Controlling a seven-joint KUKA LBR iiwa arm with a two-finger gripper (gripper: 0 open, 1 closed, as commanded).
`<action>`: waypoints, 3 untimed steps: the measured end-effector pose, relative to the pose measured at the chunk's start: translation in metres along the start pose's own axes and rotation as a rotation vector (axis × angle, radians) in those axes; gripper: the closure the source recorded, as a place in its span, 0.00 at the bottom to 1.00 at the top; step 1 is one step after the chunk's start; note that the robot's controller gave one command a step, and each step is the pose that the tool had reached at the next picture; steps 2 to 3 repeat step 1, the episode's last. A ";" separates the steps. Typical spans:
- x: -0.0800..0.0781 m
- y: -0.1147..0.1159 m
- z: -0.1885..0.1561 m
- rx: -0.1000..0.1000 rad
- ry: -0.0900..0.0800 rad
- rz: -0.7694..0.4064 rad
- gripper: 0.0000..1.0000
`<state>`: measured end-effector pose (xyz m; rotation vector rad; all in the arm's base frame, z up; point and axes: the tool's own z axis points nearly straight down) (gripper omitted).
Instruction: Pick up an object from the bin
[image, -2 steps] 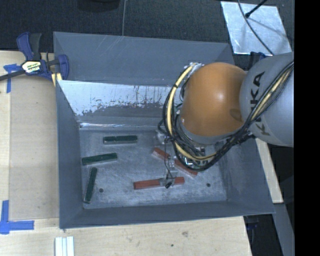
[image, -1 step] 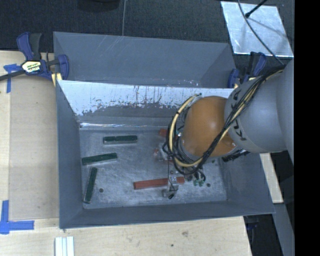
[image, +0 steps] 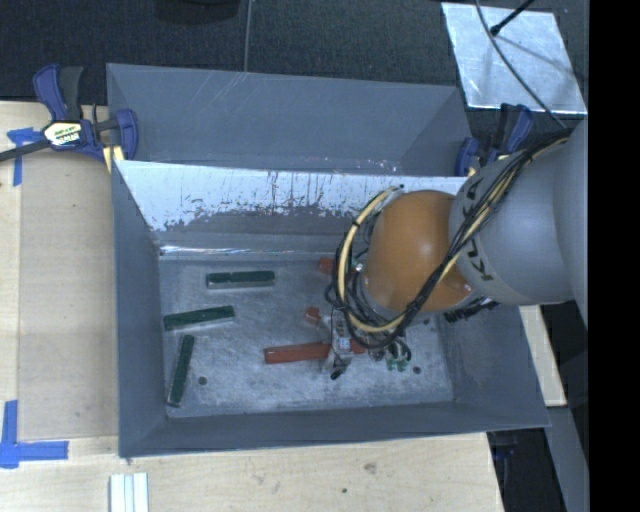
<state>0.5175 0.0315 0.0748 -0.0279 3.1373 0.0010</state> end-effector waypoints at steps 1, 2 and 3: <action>-0.031 0.009 -0.142 0.000 -0.008 -0.026 1.00; -0.031 0.009 -0.142 0.000 -0.008 -0.026 1.00; -0.031 0.009 -0.142 0.000 -0.008 -0.026 1.00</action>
Offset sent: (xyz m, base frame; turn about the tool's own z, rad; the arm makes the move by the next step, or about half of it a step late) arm 0.0273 0.0100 0.1372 -0.0281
